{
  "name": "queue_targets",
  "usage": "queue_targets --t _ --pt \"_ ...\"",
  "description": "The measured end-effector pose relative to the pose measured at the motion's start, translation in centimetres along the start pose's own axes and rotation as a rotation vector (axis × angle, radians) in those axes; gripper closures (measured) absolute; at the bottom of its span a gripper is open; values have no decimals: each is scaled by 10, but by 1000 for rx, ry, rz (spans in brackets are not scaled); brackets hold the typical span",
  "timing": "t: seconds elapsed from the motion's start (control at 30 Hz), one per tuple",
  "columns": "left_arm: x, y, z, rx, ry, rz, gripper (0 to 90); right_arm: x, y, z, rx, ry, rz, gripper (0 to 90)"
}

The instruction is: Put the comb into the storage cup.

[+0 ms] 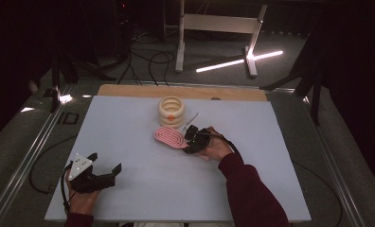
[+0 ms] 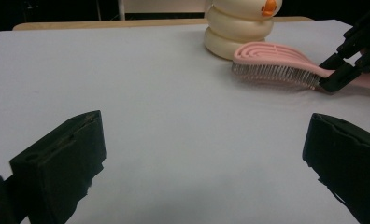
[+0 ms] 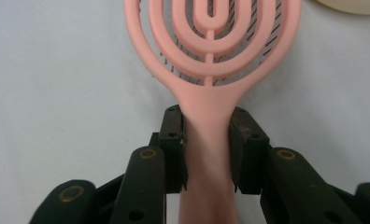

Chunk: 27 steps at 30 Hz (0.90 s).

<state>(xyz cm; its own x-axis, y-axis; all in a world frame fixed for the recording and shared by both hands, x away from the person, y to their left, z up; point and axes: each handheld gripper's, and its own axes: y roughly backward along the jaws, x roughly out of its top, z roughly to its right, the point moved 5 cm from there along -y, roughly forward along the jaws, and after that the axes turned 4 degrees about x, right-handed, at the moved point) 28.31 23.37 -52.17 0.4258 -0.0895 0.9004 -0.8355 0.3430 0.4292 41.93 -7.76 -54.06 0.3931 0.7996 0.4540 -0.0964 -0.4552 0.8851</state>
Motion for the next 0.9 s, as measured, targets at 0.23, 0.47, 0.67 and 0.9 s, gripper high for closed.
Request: queue_targets --t 0.23,0.47,0.67,0.9 --pt "0 -1 2 -6 -2 -5 0 -3 7 -4 -14 -9 45 701" --pt "-1 -2 3 -8 0 -10 0 -7 15 -4 -34 -30 83 701" --pt "-2 -3 4 -10 4 -25 0 -10 26 -4 -54 -34 124 701" --pt "-2 -4 4 -7 7 -33 0 -12 40 -12 -61 -24 168 701"
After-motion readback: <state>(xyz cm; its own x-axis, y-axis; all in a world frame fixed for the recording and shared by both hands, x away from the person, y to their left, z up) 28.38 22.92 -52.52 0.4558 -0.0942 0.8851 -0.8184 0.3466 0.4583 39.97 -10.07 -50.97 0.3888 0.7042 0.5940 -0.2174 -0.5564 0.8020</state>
